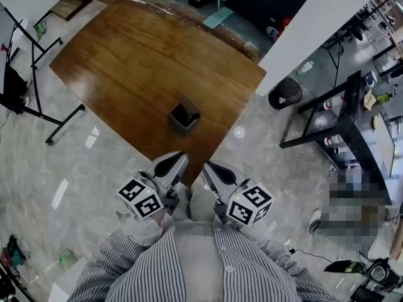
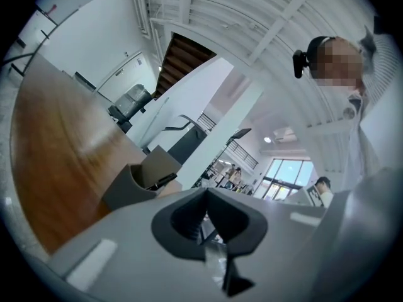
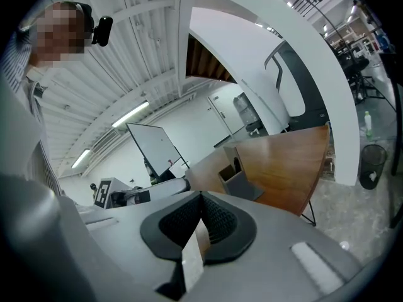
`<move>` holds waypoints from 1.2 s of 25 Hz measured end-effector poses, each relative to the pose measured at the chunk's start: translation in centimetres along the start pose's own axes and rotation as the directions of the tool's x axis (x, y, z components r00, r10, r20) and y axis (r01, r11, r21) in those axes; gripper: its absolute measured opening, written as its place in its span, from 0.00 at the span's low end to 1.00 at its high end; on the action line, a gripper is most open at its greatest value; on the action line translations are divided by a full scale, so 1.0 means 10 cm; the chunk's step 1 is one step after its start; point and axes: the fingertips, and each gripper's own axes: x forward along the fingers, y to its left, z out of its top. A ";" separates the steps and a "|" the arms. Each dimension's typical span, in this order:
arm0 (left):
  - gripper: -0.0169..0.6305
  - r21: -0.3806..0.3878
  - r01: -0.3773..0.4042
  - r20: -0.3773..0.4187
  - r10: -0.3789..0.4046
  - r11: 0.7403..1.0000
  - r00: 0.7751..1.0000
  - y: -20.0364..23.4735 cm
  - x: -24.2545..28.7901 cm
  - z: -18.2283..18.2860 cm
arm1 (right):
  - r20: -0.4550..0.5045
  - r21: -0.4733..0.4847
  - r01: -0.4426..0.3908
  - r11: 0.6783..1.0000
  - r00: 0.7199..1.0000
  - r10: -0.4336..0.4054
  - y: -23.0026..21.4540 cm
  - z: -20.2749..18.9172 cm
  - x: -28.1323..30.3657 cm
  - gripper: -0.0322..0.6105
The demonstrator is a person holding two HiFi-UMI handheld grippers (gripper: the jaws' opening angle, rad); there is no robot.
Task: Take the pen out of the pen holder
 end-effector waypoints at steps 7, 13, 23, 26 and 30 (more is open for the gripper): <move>0.04 0.009 -0.052 -0.015 0.052 0.999 0.999 0.22 0.16 0.07 | -0.012 0.015 -0.012 1.000 1.000 0.012 -0.16 0.14 0.16 0.05; 0.04 0.065 -0.086 -0.034 0.088 0.994 0.996 0.46 0.38 0.14 | -0.046 0.050 -0.032 0.998 0.998 0.035 -0.28 0.07 0.34 0.05; 0.18 0.315 -0.144 -0.135 0.195 0.938 0.971 0.70 0.73 0.18 | -0.097 0.118 -0.023 0.993 0.995 0.035 -0.49 -0.10 0.41 0.05; 0.20 0.386 -0.121 -0.178 0.202 0.914 0.963 0.72 0.78 0.15 | -0.104 0.127 -0.021 0.992 0.994 0.034 -0.53 -0.12 0.41 0.05; 0.24 0.467 -0.102 -0.236 0.235 0.878 0.943 0.74 0.83 0.09 | -0.106 0.145 -0.020 0.989 0.994 0.036 -0.59 -0.11 0.41 0.05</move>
